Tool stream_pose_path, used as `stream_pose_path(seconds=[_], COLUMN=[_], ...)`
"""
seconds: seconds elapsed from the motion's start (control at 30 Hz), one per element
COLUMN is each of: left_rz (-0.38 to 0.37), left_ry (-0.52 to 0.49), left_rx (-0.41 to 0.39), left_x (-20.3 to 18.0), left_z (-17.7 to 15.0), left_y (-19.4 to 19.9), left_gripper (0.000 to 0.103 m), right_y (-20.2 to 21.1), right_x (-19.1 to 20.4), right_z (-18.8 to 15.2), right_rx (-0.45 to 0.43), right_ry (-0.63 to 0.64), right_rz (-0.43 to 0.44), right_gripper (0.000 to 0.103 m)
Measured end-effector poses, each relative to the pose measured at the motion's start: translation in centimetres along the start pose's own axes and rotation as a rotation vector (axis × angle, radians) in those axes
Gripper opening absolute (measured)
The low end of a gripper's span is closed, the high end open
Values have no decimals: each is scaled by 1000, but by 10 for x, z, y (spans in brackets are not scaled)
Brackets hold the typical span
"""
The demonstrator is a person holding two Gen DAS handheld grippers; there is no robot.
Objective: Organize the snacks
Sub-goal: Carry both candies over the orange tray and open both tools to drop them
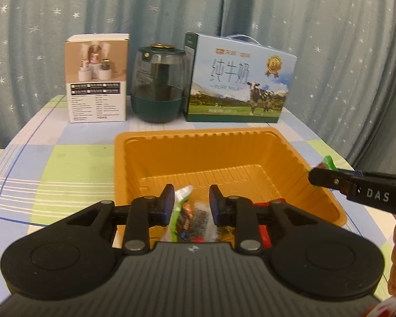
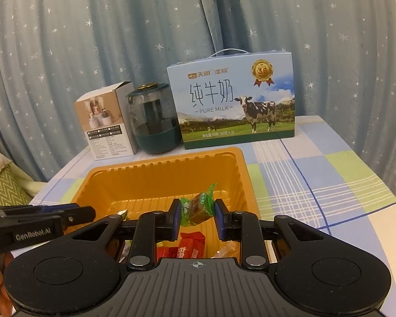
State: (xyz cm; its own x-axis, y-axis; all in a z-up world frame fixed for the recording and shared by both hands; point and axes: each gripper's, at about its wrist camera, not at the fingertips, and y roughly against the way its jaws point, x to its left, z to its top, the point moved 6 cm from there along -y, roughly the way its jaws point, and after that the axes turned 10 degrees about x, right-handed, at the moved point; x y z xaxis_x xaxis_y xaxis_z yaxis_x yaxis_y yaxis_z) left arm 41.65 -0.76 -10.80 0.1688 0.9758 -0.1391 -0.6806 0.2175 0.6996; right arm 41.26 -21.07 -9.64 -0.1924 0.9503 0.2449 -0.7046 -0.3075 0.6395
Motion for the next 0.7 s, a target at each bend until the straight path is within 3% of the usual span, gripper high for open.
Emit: stream_pose_path(seconds=[0.1, 0.63, 0.7], left_rz=[7, 0, 0], left_ry=[11, 1, 0], left_rx=[-11, -17, -15], left_x=[5, -1, -2], left_z=[1, 0, -1], left_y=[4, 7, 6], left_gripper=[31, 33, 34], right_y=[0, 0, 0], right_x=[0, 6, 8], right_z=[0, -1, -1], right_rx=[1, -6, -15], right_ry=[-2, 3, 13], right_rz=[3, 66, 70], right_gripper=[27, 27, 35])
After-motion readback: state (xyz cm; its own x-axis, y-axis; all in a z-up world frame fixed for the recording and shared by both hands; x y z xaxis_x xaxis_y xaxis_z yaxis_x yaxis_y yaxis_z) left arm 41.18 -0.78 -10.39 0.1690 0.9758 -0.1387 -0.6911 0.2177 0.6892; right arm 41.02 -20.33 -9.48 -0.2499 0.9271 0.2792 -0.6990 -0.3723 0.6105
